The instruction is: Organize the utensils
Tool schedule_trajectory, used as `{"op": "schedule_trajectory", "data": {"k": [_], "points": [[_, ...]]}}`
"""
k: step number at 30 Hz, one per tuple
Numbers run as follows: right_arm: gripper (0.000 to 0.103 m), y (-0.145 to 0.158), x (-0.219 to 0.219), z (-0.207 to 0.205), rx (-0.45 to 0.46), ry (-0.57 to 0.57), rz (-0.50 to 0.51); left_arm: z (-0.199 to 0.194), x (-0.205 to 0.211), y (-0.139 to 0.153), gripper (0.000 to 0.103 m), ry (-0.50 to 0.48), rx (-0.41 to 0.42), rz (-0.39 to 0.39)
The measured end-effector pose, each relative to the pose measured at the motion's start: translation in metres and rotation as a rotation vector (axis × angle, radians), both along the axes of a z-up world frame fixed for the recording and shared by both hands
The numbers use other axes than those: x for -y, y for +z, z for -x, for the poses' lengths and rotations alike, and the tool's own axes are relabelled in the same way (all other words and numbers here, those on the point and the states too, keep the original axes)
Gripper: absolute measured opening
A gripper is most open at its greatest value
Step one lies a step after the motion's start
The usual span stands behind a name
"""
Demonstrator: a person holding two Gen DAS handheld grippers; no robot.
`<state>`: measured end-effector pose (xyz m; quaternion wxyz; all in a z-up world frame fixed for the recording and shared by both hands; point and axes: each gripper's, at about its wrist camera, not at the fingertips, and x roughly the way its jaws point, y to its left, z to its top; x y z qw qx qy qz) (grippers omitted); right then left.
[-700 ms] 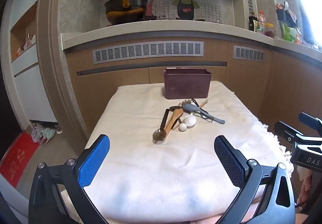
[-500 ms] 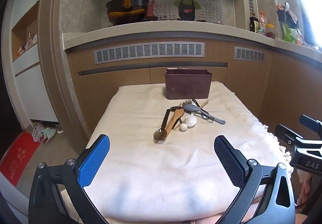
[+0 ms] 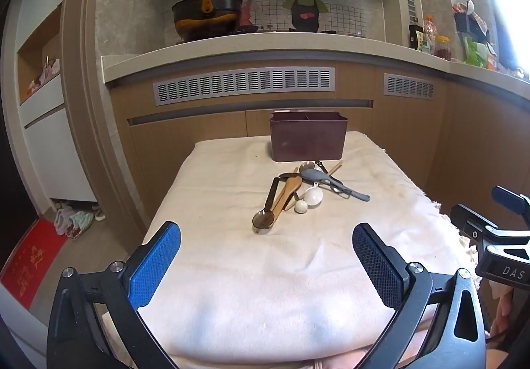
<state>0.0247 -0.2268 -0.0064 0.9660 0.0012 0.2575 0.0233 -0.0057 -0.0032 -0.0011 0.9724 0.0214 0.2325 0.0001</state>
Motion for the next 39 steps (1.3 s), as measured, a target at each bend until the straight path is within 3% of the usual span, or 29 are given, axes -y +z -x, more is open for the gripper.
{"op": "schedule_trajectory", "data": {"k": [39], "points": [[0.103,0.0013,-0.0008,0.0020,0.007,-0.001,-0.002,0.0010,-0.0017,0.0022,0.103,-0.008,-0.012,0.004]]}}
